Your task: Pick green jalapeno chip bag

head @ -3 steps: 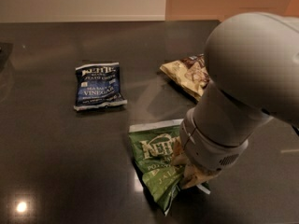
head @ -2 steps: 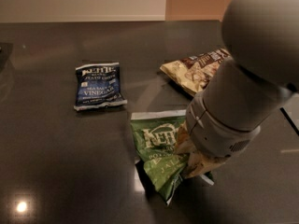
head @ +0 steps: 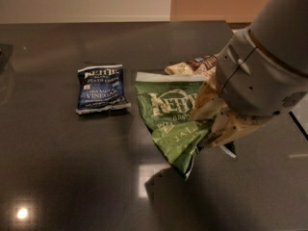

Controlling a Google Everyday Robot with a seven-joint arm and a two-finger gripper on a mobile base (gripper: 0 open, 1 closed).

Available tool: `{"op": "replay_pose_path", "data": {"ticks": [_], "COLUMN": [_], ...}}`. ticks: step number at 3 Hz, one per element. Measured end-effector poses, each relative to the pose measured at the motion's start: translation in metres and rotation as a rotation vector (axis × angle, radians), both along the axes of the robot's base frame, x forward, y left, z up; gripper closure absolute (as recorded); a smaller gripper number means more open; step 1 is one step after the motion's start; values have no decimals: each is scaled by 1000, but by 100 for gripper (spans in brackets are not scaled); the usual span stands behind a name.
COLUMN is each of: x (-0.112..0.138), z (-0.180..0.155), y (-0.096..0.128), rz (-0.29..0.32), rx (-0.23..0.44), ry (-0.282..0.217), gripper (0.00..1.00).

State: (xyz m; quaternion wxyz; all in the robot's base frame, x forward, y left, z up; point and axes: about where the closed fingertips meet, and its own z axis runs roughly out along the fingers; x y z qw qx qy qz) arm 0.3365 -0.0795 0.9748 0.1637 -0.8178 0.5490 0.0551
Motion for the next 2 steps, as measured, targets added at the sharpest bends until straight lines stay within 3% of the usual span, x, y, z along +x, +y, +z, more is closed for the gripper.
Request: {"op": "replay_pose_path", "data": {"ticks": [2], "x": [-4], "z": [26], "y": [11], "rz": [13], "rx": [9], "ry": [-72], "gripper": [100]}}
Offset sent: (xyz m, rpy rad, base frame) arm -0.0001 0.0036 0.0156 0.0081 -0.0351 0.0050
